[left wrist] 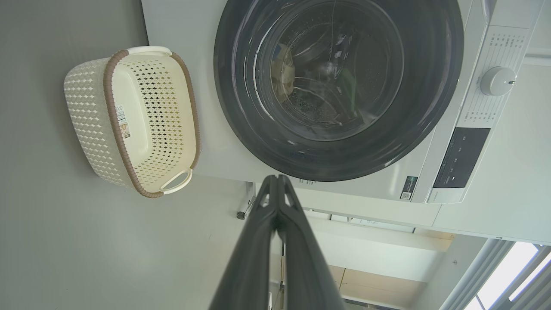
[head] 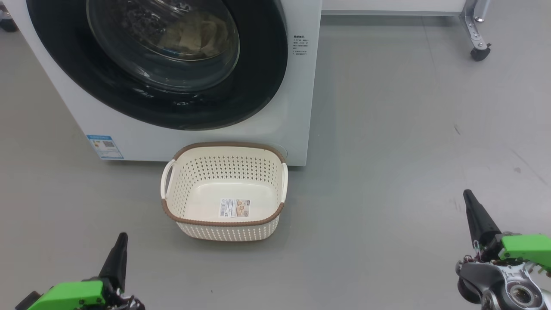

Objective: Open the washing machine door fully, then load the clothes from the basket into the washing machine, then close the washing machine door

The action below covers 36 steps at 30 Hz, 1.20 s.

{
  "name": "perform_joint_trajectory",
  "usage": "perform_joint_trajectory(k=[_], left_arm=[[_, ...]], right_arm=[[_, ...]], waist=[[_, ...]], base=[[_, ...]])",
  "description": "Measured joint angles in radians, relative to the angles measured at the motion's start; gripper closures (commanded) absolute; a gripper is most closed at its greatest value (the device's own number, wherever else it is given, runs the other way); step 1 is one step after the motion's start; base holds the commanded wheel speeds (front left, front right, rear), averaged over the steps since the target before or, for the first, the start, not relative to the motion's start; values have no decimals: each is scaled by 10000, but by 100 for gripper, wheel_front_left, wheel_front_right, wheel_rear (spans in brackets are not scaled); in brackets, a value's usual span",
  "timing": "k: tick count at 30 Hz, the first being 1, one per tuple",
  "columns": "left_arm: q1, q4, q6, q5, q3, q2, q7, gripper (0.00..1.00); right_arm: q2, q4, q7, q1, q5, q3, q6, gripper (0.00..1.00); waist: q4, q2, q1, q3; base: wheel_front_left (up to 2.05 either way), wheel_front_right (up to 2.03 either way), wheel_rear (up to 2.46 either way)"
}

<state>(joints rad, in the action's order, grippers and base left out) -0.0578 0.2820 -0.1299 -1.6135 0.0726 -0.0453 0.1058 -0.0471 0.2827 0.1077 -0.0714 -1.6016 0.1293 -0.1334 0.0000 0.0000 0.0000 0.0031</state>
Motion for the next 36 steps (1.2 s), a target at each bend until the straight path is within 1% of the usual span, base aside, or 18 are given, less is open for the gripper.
perform_joint_trajectory(k=[36], left_arm=[[-1, 0, 0, 0, 25, 12, 0, 100]], right_arm=[[0, 0, 0, 0, 0, 0, 0, 100]], waist=[[0, 0, 0, 0]], base=[[0, 0, 0]])
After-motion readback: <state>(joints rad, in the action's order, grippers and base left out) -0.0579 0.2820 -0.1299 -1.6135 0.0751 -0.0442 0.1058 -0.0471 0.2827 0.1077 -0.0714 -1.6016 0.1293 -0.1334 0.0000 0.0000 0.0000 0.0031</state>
